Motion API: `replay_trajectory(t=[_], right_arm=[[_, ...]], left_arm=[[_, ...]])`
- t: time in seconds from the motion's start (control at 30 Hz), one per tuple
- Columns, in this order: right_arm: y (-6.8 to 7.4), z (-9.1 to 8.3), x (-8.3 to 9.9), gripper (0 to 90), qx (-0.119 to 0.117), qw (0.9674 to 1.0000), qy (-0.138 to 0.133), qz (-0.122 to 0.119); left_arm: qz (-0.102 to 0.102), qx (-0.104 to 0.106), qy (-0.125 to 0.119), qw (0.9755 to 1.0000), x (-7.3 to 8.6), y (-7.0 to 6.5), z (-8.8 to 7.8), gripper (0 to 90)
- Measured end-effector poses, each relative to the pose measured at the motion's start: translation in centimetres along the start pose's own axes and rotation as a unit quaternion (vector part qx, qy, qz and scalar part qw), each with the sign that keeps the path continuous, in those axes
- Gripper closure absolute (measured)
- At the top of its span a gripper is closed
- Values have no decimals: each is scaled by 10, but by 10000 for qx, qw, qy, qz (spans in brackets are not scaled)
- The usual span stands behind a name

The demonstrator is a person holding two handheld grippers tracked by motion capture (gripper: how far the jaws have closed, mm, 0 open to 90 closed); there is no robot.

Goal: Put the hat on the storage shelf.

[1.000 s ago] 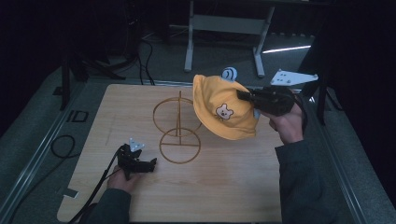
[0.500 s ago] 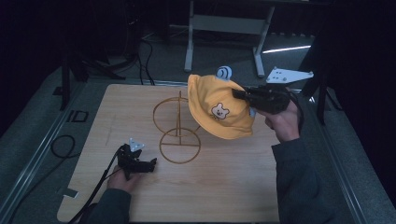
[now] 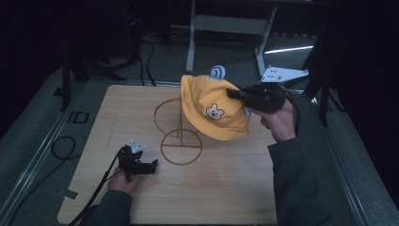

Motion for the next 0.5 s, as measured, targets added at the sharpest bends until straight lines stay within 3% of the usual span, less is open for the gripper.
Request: replay_trajectory(t=[0.5], right_arm=[[1,1,-9,811,-98,9998,-163,56]], left_arm=[[-3,2,-2,10000,0,0,0,19]])
Point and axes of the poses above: each handheld gripper's, and its own axes: z roughly forward along the jaws, x roughly out of its underside, y roughly to its left, the point moved 10 cm from there along z, roughly forward along the jaws, and after that the axes turned 5 degrees about y, right-handed, at the moved point
